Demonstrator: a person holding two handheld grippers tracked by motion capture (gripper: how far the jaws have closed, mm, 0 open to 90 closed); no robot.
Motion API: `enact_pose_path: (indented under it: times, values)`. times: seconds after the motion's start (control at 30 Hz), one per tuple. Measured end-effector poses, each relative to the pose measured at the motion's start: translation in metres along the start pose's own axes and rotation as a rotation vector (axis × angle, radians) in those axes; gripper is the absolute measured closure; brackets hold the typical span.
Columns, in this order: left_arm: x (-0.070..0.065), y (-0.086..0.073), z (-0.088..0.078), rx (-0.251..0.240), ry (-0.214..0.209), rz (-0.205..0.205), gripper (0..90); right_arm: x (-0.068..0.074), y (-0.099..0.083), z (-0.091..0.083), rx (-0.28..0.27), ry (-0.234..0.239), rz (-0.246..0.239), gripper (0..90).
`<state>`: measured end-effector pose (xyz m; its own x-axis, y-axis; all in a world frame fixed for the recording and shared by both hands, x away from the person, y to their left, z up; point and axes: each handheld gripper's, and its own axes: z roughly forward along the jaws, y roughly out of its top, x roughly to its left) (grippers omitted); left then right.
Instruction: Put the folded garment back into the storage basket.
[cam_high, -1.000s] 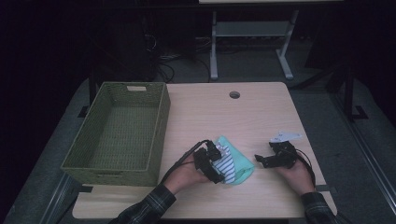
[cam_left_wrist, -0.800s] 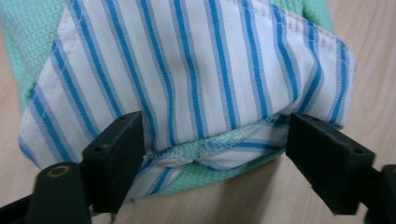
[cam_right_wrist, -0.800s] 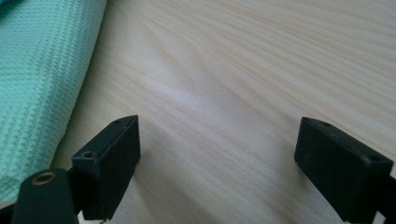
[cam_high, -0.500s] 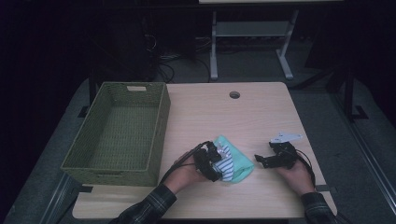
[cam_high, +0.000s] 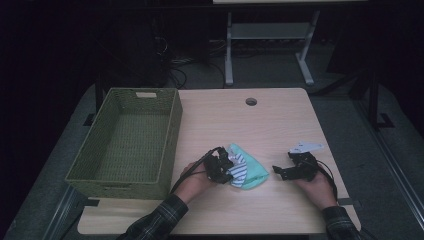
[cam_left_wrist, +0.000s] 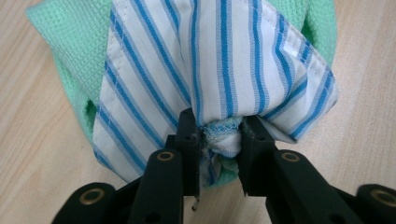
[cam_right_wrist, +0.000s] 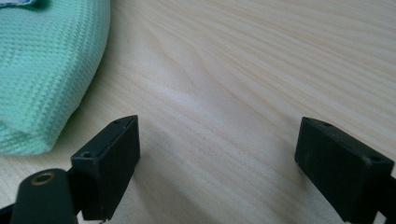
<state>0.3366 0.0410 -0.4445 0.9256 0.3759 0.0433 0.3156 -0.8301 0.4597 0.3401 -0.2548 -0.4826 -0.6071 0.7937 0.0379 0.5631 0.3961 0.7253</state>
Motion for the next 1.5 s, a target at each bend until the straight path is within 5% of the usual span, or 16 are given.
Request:
enact_pose_path:
  times: [0.4,0.9,1.2,1.5]
  values:
    - [0.009,-0.002,-0.005,-0.034,-0.045,-0.034,76.1,0.0,0.0,0.0,0.004,0.001,0.004,12.8]
    - [0.018,0.004,-0.033,-0.104,-0.099,-0.081,76.0,0.0,0.0,0.0,0.006,0.001,0.004,12.8]
    - [0.023,0.013,-0.058,-0.166,-0.105,-0.107,75.7,0.001,0.0,0.0,0.002,-0.001,0.008,12.8]
    - [0.027,0.02,-0.076,-0.17,-0.096,-0.108,75.7,0.001,0.0,0.0,0.004,-0.001,0.007,12.8]
